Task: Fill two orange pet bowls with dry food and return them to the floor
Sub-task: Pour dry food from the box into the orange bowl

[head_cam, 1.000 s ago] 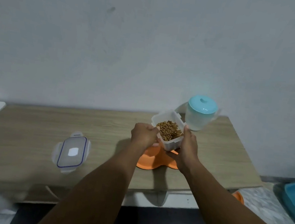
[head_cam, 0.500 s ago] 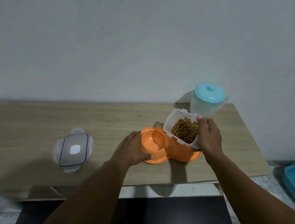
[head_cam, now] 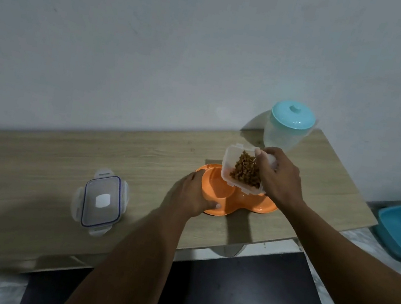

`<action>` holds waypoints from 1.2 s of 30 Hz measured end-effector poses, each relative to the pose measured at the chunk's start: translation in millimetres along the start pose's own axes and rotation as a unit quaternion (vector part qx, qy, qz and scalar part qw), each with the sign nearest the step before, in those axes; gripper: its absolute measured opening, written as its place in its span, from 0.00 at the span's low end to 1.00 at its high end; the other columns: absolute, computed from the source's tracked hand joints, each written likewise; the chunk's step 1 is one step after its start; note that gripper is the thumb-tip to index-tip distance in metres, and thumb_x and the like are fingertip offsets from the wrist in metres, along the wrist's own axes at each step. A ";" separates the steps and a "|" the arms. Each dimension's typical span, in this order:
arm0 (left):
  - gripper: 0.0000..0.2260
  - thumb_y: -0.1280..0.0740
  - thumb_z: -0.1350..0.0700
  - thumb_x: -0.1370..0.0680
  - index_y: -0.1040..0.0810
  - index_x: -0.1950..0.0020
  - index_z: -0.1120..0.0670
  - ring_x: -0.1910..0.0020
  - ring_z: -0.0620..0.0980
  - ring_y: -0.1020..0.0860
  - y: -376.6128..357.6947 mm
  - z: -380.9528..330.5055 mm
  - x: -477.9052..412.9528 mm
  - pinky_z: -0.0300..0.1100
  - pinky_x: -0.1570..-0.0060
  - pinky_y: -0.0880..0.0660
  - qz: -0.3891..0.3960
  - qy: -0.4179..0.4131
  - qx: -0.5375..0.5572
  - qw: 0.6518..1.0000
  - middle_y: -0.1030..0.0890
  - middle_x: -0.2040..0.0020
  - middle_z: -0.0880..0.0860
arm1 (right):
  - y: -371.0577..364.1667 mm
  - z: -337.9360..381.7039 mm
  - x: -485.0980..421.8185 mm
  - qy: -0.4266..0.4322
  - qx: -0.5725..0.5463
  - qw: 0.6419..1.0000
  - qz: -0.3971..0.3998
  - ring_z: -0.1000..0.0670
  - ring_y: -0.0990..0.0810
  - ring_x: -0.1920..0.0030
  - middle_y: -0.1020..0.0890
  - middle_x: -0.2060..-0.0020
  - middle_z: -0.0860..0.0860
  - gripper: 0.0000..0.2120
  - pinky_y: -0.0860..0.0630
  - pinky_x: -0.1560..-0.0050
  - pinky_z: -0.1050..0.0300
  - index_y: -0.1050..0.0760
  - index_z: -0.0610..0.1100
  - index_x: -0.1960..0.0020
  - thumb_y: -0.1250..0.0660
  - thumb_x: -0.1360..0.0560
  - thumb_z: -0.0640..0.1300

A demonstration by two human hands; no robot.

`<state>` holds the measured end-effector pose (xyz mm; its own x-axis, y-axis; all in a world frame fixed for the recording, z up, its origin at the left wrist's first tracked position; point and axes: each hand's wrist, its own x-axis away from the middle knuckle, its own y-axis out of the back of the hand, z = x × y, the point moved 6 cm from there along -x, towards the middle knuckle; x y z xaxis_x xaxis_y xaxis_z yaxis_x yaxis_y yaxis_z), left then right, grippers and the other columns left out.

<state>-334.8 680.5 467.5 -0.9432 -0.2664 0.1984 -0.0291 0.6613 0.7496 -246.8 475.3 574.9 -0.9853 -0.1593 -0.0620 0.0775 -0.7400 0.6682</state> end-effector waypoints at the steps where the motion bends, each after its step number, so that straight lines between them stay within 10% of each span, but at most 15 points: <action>1: 0.49 0.24 0.32 0.45 0.37 0.26 0.40 0.33 0.52 0.26 0.8 -0.9 0.2 0.54 0.37 0.26 -0.001 -0.004 -0.001 1.000 0.26 0.30 0.46 | -0.8 1.8 -0.3 0.008 0.011 1.000 -0.002 0.45 0.20 0.45 0.18 0.45 0.49 0.29 0.18 0.50 0.39 0.27 0.55 0.36 0.46 0.25 0.73; 36: 0.51 0.27 0.29 0.46 0.42 0.26 0.38 0.33 0.54 0.26 0.9 1.7 -0.8 0.57 0.38 0.26 0.017 0.026 -0.026 0.999 0.26 0.31 0.47 | -16.0 17.8 1.2 0.109 0.131 0.985 0.003 0.46 0.19 0.49 0.18 0.43 0.49 0.30 0.22 0.53 0.48 0.27 0.53 0.35 0.48 0.24 0.73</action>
<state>-334.6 682.6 466.9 -0.9249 -0.2817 0.2554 0.0207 0.6334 0.7735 -251.9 498.6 577.3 -0.9263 -0.3212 -0.1968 0.0128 -0.5489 0.8358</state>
